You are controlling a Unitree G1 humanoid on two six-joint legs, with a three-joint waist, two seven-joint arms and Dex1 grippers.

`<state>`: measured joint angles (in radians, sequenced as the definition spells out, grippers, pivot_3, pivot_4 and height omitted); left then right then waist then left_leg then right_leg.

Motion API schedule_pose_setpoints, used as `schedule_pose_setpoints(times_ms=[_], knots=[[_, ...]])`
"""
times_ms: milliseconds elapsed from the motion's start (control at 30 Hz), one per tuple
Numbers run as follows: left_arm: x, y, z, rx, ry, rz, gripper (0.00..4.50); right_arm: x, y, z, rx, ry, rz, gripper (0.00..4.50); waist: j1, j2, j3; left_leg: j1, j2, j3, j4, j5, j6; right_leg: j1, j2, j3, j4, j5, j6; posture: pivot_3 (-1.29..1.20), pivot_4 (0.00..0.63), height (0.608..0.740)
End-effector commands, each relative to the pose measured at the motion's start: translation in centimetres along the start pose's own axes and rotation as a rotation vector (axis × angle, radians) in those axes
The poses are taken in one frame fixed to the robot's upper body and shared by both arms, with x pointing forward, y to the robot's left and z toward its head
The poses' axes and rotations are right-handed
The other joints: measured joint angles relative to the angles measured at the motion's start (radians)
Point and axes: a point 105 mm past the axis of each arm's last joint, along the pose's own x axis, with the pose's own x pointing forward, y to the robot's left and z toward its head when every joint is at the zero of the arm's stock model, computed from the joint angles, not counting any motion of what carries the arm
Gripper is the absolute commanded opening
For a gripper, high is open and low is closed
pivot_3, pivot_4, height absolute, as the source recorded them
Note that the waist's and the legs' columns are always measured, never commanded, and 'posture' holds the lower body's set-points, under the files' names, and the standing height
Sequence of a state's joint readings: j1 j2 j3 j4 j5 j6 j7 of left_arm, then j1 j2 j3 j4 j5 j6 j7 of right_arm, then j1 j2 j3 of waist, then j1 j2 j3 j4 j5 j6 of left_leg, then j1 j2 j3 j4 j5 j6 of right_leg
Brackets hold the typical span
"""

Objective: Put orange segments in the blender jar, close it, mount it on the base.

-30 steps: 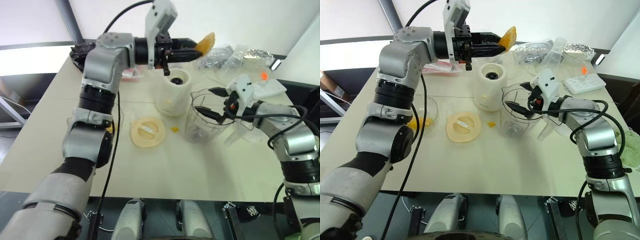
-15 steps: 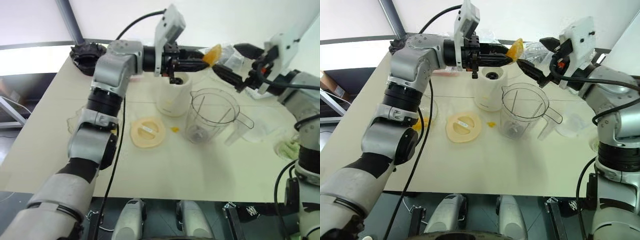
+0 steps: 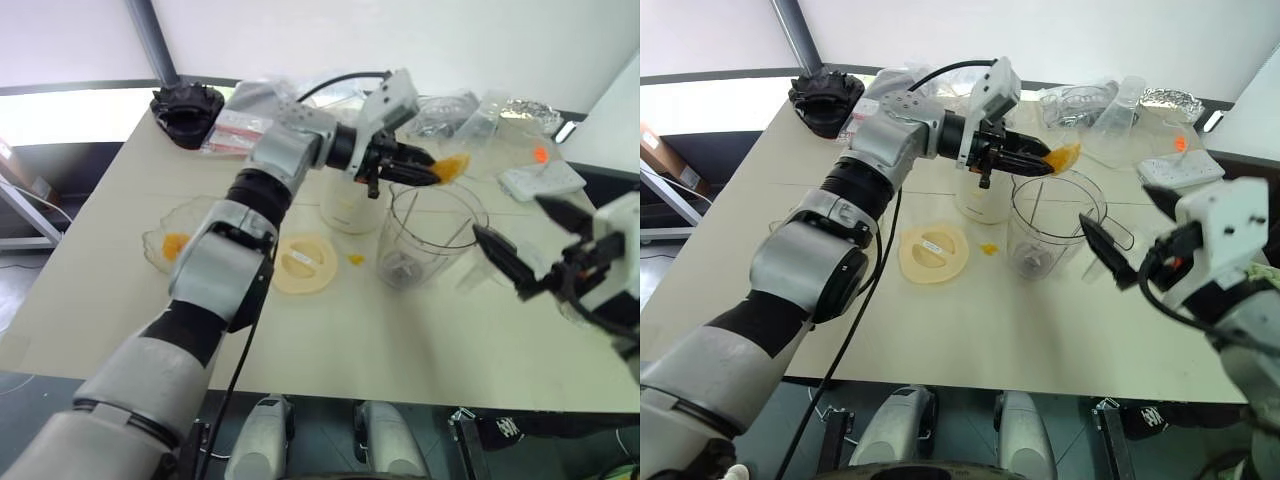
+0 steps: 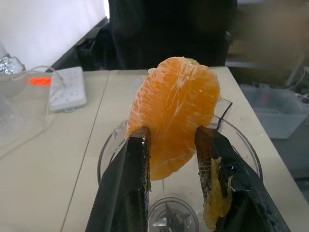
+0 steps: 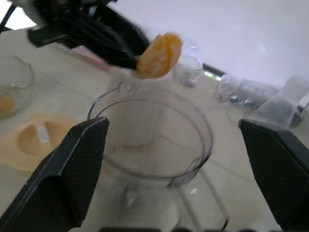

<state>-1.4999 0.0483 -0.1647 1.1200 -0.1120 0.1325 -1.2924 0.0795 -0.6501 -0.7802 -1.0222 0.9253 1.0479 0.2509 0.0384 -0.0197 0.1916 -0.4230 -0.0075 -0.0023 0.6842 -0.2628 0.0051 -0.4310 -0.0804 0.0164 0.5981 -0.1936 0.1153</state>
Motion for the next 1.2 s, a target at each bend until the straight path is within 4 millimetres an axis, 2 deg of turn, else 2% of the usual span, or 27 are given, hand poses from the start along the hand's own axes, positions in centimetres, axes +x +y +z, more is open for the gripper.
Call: schedule_pose_setpoints(times_ms=[33,67,167,200,300,400,533,667,767,900,1067,1200], knots=[[0.9,-0.1,0.8,0.067,0.028,-0.013,1.42,-1.0,0.0,1.1,0.009,-0.055,-0.057,4.5,-0.002,0.0,0.0,0.0,0.001,0.0,0.0,0.0,0.0,0.0,-0.001,0.001,0.0,0.0,0.0,0.0,0.15,0.74],[1.3,-0.1,0.4,0.068,0.049,-0.009,1.42,-1.2,0.0,1.0,0.022,-0.052,-0.068,4.5,-0.003,0.001,0.0,0.001,0.001,0.001,0.0,0.0,0.0,0.0,-0.001,0.002,0.0,0.0,0.0,0.0,0.15,0.74],[1.7,-0.1,-0.2,0.081,0.079,0.003,2.31,-1.5,0.2,0.8,0.042,-0.037,-0.083,4.5,-0.001,0.0,0.0,0.001,0.001,0.002,0.0,0.0,0.0,0.001,-0.001,0.002,-0.001,0.0,0.0,0.0,0.15,0.74],[1.8,-0.1,-0.2,0.084,0.079,0.009,2.69,-1.6,0.2,0.7,0.05,-0.03,-0.091,4.5,-0.001,0.0,0.0,0.001,0.001,0.002,0.0,0.0,0.0,0.0,0.0,0.002,-0.001,0.0,0.0,0.0,0.15,0.74],[1.8,0.0,0.0,0.087,0.072,0.014,4.38,-2.0,0.1,0.4,0.064,-0.013,-0.11,4.5,0.0,0.0,0.0,0.001,0.0,0.003,0.0,0.0,0.0,0.001,0.001,0.002,-0.001,0.0,0.0,0.0,0.15,0.74],[1.7,0.2,0.4,0.091,0.053,0.023,4.45,-2.5,0.0,0.1,0.07,0.002,-0.129,4.5,0.0,0.0,0.0,0.0,0.001,0.003,0.0,0.0,0.0,0.001,0.001,0.002,-0.001,0.0,0.0,0.0,0.15,0.74],[0.4,1.1,2.6,0.097,-0.034,0.076,4.45,-3.6,-1.0,-1.2,0.037,0.076,-0.213,4.5,0.001,0.0,0.0,0.0,0.001,0.003,0.0,0.0,0.0,0.001,0.001,0.002,-0.002,0.0,0.0,0.0,0.15,0.74],[-2.2,2.0,5.6,0.088,-0.155,0.117,4.45,-4.4,-1.9,-2.2,0.024,0.118,-0.279,4.5,-0.001,0.0,0.0,0.0,0.001,0.003,0.0,0.0,0.0,0.001,0.001,0.002,-0.002,0.0,0.0,0.0,0.15,0.74],[-4.5,2.4,6.2,0.072,-0.2,0.134,4.45,-4.8,-3.4,-3.5,0.005,0.168,-0.352,4.5,-0.002,0.001,0.0,0.0,0.002,0.003,0.0,0.0,0.0,0.001,0.001,0.002,-0.002,0.0,0.0,0.0,0.15,0.74],[-7.3,2.4,4.6,0.058,-0.189,0.165,4.45,-4.8,-5.8,-5.2,0.004,0.202,-0.449,4.5,-0.002,0.002,-0.002,0.002,0.003,0.003,0.0,0.0,0.0,0.002,0.001,0.002,-0.002,0.0,-0.001,0.0,0.15,0.74],[-10.0,1.7,1.3,-0.021,-0.162,0.256,4.45,-3.9,-7.9,-7.4,0.049,0.204,-0.521,4.5,-0.004,0.003,-0.002,0.003,0.003,0.002,0.0,0.0,0.0,0.002,0.001,0.003,-0.001,0.0,-0.001,0.0,0.15,0.74],[-11.3,-0.9,-1.3,-0.095,-0.135,0.275,4.45,-3.3,-9.9,-9.3,0.043,0.217,-0.596,4.5,-0.005,0.003,-0.002,0.003,0.003,0.002,0.0,0.0,0.0,0.001,0.001,0.004,0.0,0.0,0.0,0.0,0.15,0.74]])
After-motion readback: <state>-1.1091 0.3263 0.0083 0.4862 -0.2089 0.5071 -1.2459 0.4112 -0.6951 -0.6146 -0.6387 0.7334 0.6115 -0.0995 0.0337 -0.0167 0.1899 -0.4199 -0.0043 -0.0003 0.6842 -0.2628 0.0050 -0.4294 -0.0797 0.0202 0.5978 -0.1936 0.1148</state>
